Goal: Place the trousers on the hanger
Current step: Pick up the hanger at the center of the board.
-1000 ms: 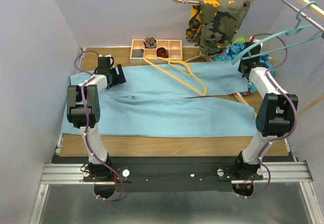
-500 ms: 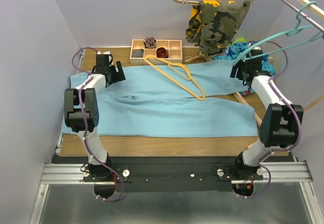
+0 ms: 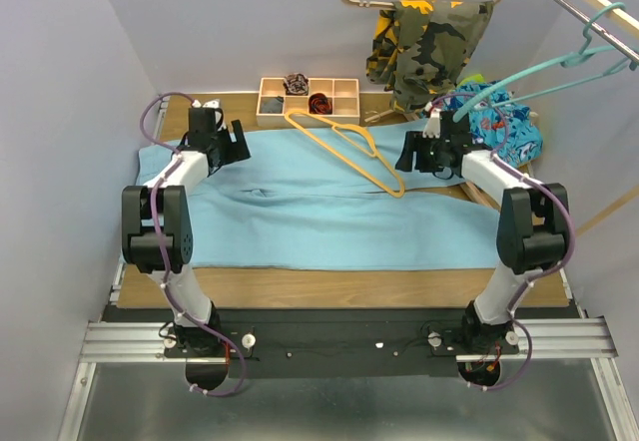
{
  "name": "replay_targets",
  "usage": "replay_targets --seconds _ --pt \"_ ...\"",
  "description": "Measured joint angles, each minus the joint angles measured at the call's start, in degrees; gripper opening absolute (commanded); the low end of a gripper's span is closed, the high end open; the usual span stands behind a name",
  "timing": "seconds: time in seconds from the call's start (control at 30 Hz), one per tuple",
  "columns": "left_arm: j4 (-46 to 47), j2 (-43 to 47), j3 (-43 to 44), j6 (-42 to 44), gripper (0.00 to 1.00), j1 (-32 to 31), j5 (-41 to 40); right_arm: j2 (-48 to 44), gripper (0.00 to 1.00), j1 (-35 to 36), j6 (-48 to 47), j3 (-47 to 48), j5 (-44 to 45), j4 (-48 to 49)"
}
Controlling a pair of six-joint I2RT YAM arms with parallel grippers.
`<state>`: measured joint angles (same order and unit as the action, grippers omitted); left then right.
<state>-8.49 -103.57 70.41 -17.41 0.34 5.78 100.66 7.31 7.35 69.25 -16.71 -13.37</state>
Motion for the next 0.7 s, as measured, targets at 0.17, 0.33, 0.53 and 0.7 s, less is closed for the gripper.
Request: replay_targets --seconds 0.17,0.33,0.53,0.7 --pt "2.47 4.72 -4.17 -0.2 0.92 -1.31 1.31 6.51 0.7 0.0 0.57 2.34 -4.04 0.24" --pt "4.13 8.57 -7.23 -1.09 0.92 -3.65 2.95 10.27 0.68 0.2 0.52 4.44 -6.99 0.33" --pt "5.9 10.25 -7.45 -2.84 0.92 -7.74 3.85 12.94 0.66 0.66 0.5 6.8 -8.59 0.48" --pt "6.03 10.27 -7.3 -3.98 0.92 -10.99 4.07 15.08 0.56 1.01 0.37 7.96 -8.87 0.44"
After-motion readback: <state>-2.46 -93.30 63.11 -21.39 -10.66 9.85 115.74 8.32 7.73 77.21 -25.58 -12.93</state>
